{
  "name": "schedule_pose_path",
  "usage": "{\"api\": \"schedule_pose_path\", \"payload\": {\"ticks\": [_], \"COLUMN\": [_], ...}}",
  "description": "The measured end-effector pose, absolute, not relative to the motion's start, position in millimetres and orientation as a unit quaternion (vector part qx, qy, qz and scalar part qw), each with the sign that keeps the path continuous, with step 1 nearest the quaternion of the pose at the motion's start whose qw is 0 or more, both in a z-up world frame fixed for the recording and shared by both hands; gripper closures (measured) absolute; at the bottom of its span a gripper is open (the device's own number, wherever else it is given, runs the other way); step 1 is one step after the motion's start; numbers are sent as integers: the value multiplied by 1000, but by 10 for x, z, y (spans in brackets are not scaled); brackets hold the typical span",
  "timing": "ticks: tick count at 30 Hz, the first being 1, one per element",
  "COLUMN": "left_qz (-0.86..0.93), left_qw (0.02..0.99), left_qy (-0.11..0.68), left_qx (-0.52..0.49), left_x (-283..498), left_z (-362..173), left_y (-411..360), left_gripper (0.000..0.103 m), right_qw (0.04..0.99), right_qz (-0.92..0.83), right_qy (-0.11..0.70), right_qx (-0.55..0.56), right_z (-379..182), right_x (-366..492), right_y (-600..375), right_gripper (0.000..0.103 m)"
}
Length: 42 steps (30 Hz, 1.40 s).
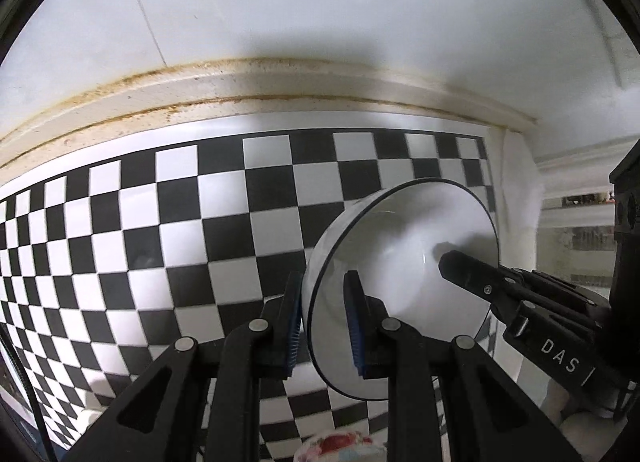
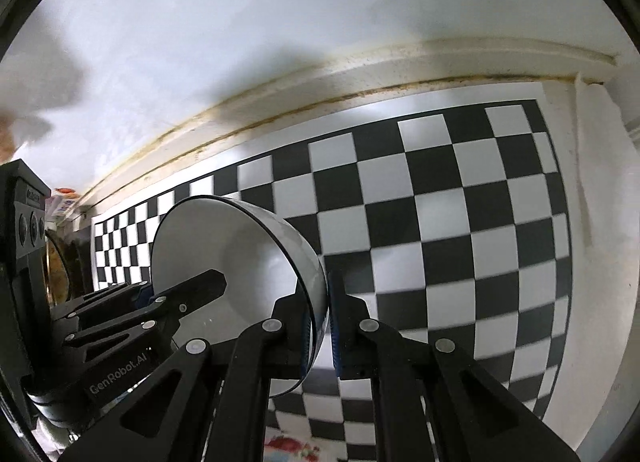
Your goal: Organize plates and bowls
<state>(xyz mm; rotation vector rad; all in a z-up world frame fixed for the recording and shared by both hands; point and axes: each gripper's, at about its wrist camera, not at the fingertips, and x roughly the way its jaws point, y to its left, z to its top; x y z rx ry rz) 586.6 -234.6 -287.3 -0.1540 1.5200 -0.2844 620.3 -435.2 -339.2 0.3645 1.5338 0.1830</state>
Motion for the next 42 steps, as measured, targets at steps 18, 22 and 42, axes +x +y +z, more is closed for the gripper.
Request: {"api": "schedule_pose_path", "payload": {"ticks": [18,22,42], "left_qz": [-175,-179,-169], "left_qw": [734,724,657], "left_qy": [654,665,734], "left_qx": [-49,-43,-22], "left_x": [4574,4280,3796], "left_z": [-2154,-2208,-3031], "left_y": [-2227,-2189,-2317], "left_gripper": [85,85,85], "right_qw": [735,731,672], "right_qz": [74,71,46], "right_qy": [652,656,715], "right_qx": [173,174,186], "right_z": [-2363,-2373,-3198], "right_x": [4731,4377,3641], "right_y": [-4232,-4187,-4158], "right_gripper": [94,94,94]}}
